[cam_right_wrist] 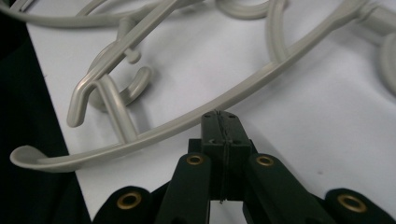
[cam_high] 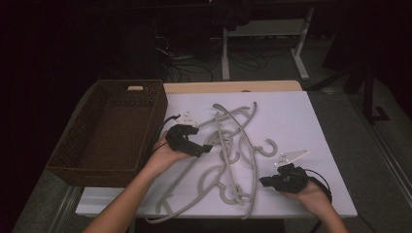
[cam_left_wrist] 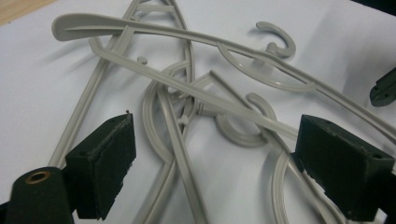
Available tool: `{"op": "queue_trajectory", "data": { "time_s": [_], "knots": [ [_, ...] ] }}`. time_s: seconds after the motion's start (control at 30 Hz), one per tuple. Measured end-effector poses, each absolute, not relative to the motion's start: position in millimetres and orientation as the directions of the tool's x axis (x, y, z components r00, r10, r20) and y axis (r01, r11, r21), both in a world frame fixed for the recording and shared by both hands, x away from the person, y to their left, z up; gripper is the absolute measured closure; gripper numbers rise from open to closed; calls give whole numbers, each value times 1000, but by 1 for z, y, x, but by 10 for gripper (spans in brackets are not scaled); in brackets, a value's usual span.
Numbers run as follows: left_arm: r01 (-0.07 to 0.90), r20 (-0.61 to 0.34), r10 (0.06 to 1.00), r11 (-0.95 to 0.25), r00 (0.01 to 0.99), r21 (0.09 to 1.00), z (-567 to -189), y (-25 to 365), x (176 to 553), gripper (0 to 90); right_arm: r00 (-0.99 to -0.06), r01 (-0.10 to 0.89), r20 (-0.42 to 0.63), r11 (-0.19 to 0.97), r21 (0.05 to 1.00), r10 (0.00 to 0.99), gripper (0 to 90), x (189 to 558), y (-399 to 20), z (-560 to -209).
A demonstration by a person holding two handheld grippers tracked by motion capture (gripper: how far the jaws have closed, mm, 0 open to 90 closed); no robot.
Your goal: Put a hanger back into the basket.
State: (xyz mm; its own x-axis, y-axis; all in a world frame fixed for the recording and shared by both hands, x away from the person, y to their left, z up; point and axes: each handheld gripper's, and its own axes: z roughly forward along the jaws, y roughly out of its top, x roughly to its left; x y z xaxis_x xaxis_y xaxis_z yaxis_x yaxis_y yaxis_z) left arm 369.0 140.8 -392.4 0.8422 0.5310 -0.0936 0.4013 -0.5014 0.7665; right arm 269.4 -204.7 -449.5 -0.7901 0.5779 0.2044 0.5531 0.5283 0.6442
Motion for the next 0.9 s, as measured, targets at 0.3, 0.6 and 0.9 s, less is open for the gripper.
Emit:
{"op": "queue_trajectory", "data": {
  "time_s": [0.3,0.6,0.9],
  "knots": [
    [406,-101,533,-496,840,767,-394,147,364,125,-812,547,224,569,614,539,889,272,-193,-457],
    [409,-103,532,-498,840,764,-395,146,364,128,-835,525,258,562,639,486,889,281,-175,-457],
    [420,-96,535,-526,840,740,-403,144,364,129,-829,535,269,556,636,491,889,286,-171,-461]
  ]
}}
